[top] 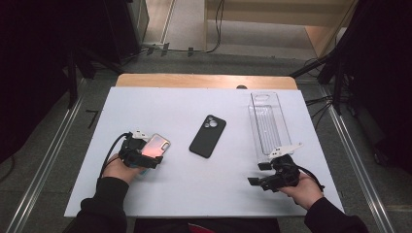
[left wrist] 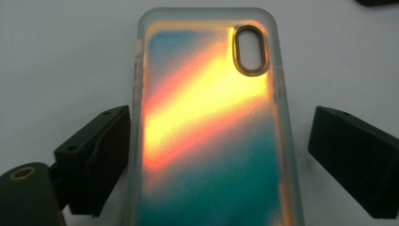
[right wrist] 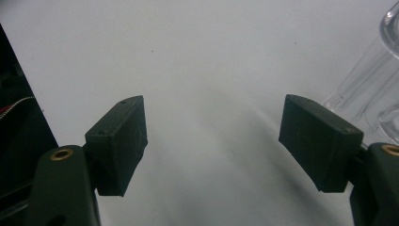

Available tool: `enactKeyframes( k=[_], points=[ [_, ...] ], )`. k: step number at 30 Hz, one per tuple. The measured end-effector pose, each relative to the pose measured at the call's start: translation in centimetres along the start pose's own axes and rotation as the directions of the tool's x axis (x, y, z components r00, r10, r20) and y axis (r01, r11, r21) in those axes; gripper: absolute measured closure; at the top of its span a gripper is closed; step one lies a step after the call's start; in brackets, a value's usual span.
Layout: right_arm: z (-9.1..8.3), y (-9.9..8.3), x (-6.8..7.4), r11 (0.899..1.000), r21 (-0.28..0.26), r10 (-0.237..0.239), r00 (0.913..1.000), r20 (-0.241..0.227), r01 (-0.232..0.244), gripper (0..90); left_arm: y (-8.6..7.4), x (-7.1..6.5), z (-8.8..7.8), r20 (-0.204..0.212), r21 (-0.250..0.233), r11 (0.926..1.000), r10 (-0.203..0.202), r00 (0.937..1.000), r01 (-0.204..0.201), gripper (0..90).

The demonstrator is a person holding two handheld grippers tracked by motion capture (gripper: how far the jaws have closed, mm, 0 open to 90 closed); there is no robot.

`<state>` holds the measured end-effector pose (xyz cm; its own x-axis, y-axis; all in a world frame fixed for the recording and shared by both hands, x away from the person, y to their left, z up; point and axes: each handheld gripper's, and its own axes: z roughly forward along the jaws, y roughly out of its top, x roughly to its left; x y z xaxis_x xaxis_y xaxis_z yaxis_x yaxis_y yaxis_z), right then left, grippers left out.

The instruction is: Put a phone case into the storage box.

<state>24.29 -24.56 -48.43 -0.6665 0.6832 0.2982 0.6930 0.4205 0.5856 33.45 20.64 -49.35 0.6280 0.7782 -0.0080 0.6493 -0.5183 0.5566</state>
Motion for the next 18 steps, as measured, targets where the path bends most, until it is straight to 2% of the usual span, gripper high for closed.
enactKeyframes(
  k=[1,2,7,18],
  points=[
    [-0.01,0.00,0.01,1.000,-0.001,0.000,1.0000,0.000,0.000,22.0,-0.08,-0.19,-0.04,-0.030,0.001,0.9999,0.015,0.9994,-0.015,9.5],
    [-0.01,-0.01,0.01,1.000,-0.001,0.000,1.0000,0.000,0.000,22.0,-0.15,-0.33,-0.02,-0.042,-0.006,0.9999,0.009,0.9991,-0.009,13.2],
    [-0.03,-0.01,-0.03,1.000,-0.005,0.008,1.0000,0.000,-0.008,22.0,0.07,-0.33,-0.11,-0.053,0.006,1.0000,-0.002,0.9986,0.002,16.5],
    [-0.24,-0.01,-0.07,1.000,-0.025,0.005,1.0000,-0.007,-0.006,22.0,0.22,0.04,-0.25,-0.023,0.005,0.9994,-0.033,0.9992,0.033,16.8]
  ],
)
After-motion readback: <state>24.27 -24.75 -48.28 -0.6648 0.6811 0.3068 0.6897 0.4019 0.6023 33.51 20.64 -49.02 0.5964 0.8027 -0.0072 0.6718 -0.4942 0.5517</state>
